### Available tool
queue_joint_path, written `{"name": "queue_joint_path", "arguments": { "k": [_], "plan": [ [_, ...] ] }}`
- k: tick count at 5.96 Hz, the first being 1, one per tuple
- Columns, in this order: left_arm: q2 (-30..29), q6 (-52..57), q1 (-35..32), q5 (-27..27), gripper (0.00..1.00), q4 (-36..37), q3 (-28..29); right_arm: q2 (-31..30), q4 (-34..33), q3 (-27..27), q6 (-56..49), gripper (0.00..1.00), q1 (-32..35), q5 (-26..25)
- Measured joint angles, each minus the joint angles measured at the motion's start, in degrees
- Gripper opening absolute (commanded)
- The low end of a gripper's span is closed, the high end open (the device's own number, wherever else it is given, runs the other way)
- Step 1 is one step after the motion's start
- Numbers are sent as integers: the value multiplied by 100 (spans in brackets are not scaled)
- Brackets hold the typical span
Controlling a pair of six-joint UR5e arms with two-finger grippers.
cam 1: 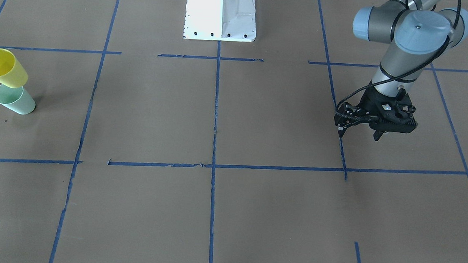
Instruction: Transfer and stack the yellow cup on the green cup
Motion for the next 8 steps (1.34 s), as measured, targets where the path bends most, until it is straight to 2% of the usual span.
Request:
{"name": "queue_joint_path", "arguments": {
  "k": [2,8],
  "plan": [
    [4,-10,0,3,100,5,-68,-81,360,-291,-2,0,12,3],
    [11,-9,7,2,100,9,-75,-72,391,-320,42,0,6,19]
  ]
}}
